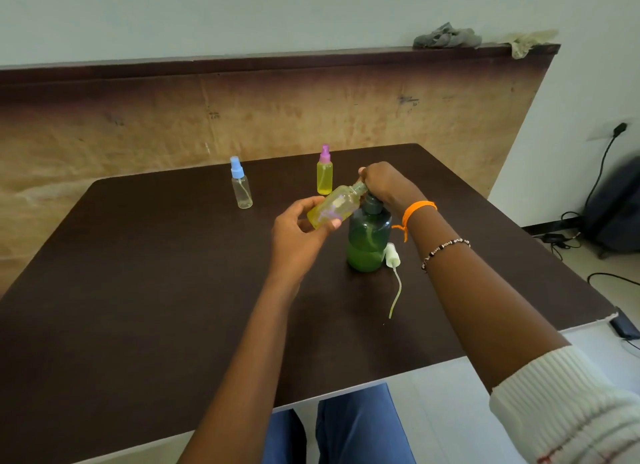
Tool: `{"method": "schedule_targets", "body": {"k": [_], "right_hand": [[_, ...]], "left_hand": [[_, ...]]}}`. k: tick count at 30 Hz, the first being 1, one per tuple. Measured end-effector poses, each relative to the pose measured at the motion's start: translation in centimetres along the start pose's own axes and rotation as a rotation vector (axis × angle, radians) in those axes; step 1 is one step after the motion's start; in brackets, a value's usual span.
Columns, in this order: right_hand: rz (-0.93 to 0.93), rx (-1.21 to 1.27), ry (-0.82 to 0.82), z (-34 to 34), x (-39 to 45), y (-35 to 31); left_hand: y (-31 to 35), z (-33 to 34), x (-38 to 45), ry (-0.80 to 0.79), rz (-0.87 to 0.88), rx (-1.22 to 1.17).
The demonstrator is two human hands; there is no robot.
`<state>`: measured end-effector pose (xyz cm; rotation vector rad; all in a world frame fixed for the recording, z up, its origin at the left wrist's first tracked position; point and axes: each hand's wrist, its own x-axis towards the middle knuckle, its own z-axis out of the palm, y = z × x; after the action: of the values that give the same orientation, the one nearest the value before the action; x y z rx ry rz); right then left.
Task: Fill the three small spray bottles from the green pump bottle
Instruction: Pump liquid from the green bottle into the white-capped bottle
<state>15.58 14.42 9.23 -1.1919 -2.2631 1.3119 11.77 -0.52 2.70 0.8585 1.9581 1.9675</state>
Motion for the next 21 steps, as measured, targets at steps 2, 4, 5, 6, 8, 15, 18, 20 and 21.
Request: {"method": "schedule_targets", "body": {"k": [2, 4, 5, 6, 8, 15, 18, 20, 21], "right_hand": [[-0.020, 0.032, -0.026, -0.1, -0.1, -0.1], [-0.017, 0.108, -0.055, -0.4, 0.0, -0.3], [-0.017, 0.121, -0.076, -0.5, -0.2, -0.4], [-0.024, 0.124, -0.089, -0.6, 0.0, -0.3], [-0.037, 0.107, -0.057, -0.4, 0.7, 0.3], [-0.038, 0.056, -0.041, 0.3, 0.8, 1.0], [-0.027, 0.098, -0.048, 0.0, 0.4, 0.2], [0.015, 0.144, -0.085, -0.3, 0.0, -0.5], [0.026, 0.138, -0.099, -0.3, -0.1, -0.6]], "left_hand": [[0.6, -0.1, 0.1, -0.009, 0.003, -0.009], [0.9, -0.1, 0.2, -0.015, 0.010, -0.009], [0.9, -0.1, 0.2, -0.017, 0.013, -0.005], [0.9, 0.0, 0.2, -0.017, 0.014, -0.001], [0.6, 0.1, 0.2, -0.013, 0.018, 0.007], [-0.1, 0.0, 0.0, -0.003, -0.003, 0.007], [0.4, -0.2, -0.1, 0.005, 0.003, 0.000], [0.7, -0.3, 0.0, 0.005, 0.009, 0.005], [0.7, -0.2, 0.1, 0.004, 0.015, 0.010]]}}
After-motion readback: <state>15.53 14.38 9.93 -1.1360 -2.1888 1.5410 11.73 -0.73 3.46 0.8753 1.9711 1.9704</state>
